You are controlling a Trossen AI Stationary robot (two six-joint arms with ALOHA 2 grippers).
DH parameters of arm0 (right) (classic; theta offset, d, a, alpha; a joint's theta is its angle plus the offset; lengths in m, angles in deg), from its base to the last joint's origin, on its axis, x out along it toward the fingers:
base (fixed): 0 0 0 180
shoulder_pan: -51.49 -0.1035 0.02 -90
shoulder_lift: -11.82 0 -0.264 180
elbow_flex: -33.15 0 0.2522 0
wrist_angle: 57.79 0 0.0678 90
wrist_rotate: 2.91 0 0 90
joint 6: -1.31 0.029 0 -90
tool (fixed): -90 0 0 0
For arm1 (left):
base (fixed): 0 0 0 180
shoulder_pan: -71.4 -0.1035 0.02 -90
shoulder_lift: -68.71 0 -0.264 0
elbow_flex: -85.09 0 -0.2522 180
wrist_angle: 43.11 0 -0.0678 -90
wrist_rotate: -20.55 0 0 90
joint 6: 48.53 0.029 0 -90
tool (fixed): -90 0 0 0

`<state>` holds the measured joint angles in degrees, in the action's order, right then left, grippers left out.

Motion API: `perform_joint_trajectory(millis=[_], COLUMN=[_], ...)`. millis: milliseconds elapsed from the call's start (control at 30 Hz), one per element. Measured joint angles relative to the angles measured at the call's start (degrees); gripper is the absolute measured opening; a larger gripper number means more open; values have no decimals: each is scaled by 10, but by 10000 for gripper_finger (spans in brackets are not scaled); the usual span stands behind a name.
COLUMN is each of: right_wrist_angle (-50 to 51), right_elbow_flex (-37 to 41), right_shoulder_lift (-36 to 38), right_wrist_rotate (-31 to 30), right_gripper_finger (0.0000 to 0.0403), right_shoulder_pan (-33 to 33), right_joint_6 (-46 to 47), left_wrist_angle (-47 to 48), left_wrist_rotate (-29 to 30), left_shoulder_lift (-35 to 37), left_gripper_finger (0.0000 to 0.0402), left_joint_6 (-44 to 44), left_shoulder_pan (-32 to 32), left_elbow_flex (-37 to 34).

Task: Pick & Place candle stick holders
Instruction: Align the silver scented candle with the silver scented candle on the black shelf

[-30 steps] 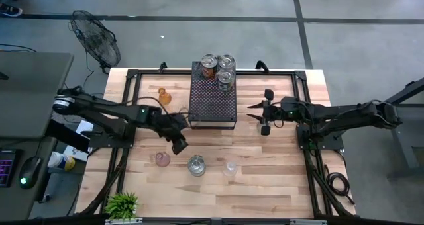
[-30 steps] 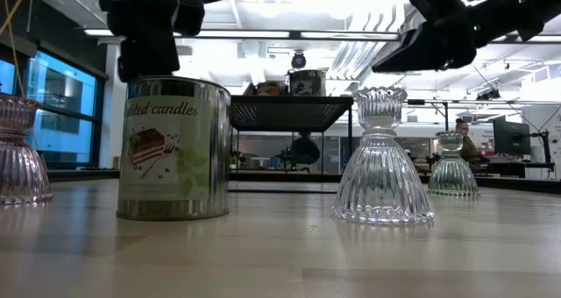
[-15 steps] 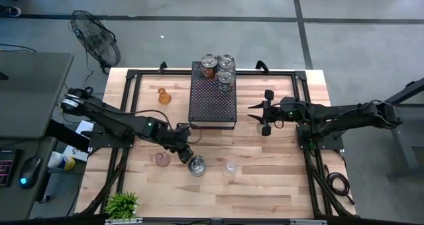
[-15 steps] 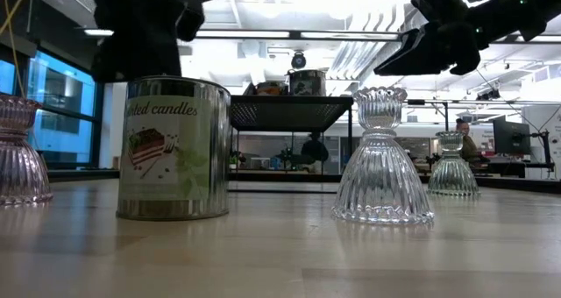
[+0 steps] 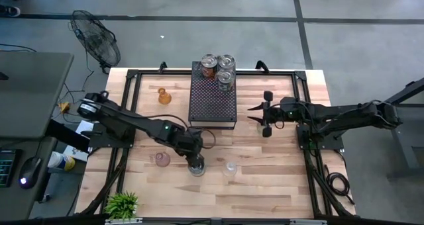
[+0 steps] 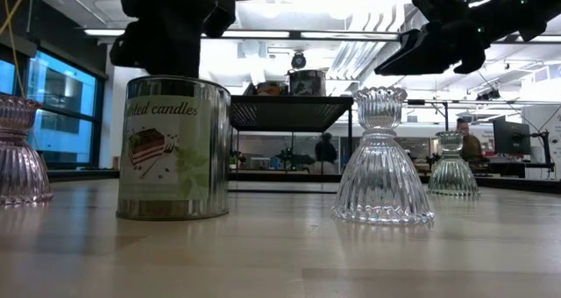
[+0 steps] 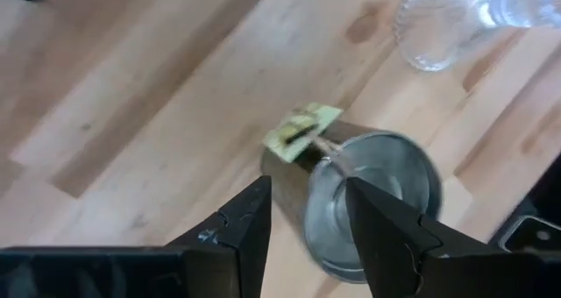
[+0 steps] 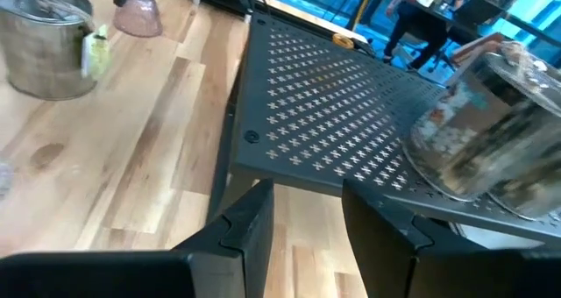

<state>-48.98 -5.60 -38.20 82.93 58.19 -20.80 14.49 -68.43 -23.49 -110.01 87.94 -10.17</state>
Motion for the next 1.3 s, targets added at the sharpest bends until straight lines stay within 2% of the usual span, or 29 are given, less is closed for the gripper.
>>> perform_joint_trajectory(millis=[267,633,1300], right_wrist_angle=[0,1,18], right_elbow_flex=[0,0,0], right_shoulder_lift=[0,0,0], right_wrist_rotate=[31,46,63], right_gripper_finger=[129,129,129], right_shoulder_pan=[0,0,0], right_joint_6=[-3,-20,-35], left_wrist_angle=[1,28,24], left_wrist_rotate=[-29,-34,-43], left_shoulder_lift=[-43,-45,-44], left_gripper_finger=[145,141,10], left_joint_6=[-21,-48,-48], left_shoulder_pan=[0,0,0], left_elbow_flex=[12,12,12])
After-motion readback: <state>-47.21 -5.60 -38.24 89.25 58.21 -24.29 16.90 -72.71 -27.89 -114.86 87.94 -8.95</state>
